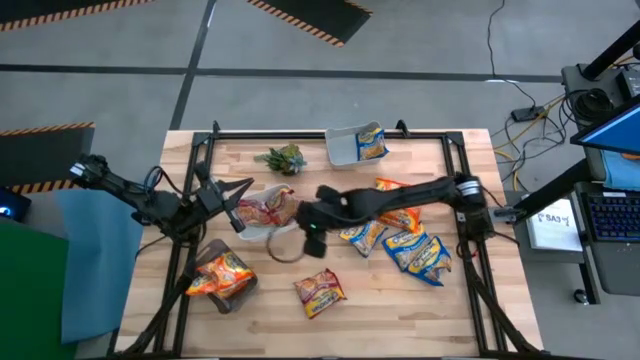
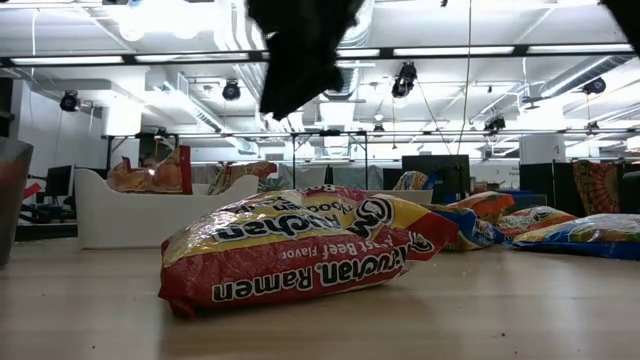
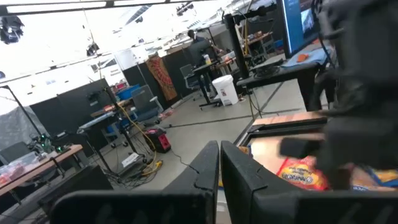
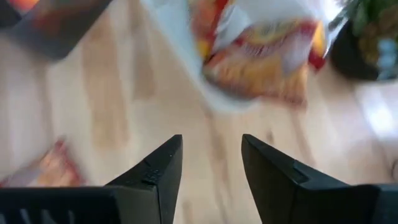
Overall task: Sort Maruchan noodles
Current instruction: Put the blue noodle pack into the gray bin
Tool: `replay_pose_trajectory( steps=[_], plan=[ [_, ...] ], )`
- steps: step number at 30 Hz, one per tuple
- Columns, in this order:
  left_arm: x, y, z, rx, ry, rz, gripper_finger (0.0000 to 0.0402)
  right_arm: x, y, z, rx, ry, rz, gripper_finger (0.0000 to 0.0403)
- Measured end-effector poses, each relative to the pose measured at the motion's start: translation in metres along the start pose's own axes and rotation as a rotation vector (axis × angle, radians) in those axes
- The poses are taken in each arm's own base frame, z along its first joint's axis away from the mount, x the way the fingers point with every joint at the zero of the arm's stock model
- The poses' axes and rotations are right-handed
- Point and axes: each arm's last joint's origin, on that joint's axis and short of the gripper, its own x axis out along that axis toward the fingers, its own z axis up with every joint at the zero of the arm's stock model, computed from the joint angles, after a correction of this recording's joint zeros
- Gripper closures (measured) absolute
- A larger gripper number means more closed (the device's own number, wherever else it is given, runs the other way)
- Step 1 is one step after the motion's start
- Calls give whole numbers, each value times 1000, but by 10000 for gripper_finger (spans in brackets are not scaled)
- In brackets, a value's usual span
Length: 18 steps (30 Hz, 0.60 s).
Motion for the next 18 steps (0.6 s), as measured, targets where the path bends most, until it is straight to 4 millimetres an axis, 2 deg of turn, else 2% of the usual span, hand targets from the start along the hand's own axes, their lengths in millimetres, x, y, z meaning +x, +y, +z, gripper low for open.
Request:
replay_pose_trajectory(
  steps=[5,11,14,18],
  plan=[
    [1,-2,-1,-23,4,-3,402,-28,-1,-40,94,71,16,250],
    [2,-5,-1,-21,9,-5,402,-57,-25,-94,336,240,21,223],
    [3,-6,-1,-27,6,-3,402,-62,-43,-115,458,277,-31,203],
    [3,-6,-1,-28,5,-3,402,-53,-60,-139,551,333,-93,181]
  ],
)
